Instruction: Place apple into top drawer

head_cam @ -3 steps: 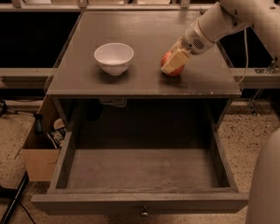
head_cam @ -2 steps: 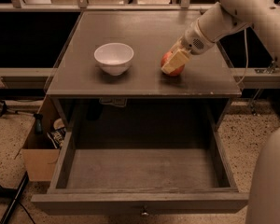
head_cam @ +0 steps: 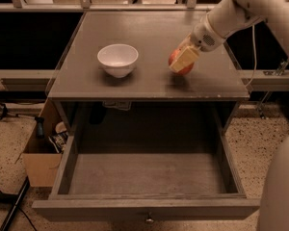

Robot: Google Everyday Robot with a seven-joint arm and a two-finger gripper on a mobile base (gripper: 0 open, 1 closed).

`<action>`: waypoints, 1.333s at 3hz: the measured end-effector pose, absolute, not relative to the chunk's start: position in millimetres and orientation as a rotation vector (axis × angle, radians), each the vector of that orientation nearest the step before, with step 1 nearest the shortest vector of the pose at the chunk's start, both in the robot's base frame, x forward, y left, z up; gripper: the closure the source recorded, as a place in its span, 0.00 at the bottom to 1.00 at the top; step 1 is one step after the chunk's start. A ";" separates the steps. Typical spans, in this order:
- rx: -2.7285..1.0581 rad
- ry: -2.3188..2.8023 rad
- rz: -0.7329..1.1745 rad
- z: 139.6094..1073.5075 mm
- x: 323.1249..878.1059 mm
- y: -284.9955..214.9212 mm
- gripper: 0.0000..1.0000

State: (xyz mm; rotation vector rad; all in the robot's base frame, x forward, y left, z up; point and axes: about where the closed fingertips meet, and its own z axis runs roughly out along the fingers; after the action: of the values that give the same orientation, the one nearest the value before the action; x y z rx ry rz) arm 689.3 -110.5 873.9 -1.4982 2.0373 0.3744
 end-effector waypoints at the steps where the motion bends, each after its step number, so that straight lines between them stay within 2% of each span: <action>1: -1.500 2.024 0.333 899.0 677.8 -122.6 1.00; 4: -1.449 1.947 0.160 969.4 542.9 -166.7 1.00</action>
Offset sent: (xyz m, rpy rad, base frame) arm -0.1040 -0.0604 0.0979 -0.0385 -0.1458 0.0001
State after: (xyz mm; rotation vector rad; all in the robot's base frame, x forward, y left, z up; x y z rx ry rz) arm 542.9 -166.7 969.4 -1.4487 1.9466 0.1604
